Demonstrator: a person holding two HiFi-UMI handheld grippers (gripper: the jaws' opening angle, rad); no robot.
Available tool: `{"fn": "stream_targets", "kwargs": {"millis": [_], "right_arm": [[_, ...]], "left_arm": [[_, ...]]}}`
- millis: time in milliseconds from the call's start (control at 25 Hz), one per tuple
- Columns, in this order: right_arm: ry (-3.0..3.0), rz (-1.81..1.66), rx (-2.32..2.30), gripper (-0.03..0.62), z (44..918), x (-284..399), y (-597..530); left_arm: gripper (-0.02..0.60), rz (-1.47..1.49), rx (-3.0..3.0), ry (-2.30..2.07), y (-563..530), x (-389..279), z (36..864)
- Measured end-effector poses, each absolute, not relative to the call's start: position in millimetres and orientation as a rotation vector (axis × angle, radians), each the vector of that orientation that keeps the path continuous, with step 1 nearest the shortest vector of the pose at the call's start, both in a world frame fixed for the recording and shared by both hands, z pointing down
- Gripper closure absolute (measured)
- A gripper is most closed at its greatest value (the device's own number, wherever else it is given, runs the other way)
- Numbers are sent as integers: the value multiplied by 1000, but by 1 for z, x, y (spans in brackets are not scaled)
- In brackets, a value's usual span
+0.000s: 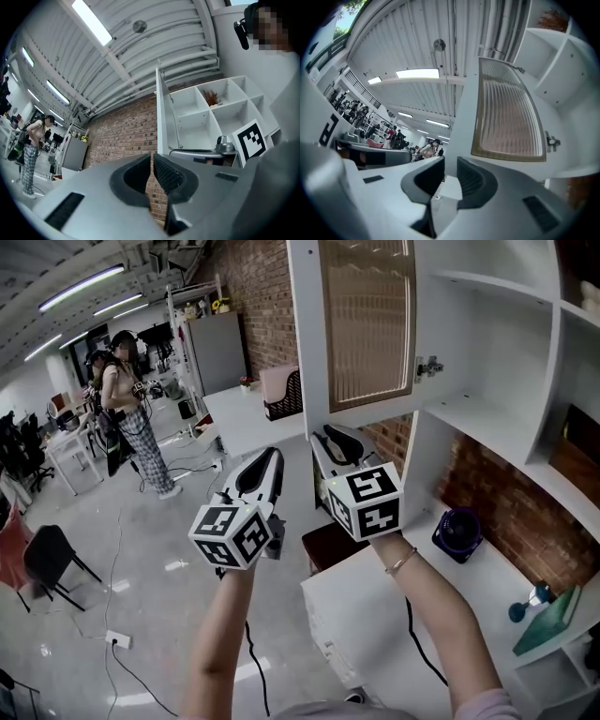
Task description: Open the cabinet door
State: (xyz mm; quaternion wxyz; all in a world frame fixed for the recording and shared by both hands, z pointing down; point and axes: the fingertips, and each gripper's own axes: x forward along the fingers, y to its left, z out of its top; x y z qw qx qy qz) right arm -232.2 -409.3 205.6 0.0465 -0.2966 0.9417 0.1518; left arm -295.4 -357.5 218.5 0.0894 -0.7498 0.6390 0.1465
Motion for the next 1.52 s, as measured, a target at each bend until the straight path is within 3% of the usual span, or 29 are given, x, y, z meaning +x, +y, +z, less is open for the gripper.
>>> {"fn": "stream_targets", "kwargs": {"millis": [480, 880, 1520], "right_arm": [[2909, 230, -911, 530, 281, -148, -360], [2920, -55, -1182, 551, 372, -53, -335], [2740, -319, -1587, 591, 442, 53, -275]], "left_arm": [[580, 300, -2286, 1890, -342, -242, 281], [580, 157, -2459, 1835, -332, -180, 357], [580, 16, -2740, 1702, -302, -95, 453]]}}
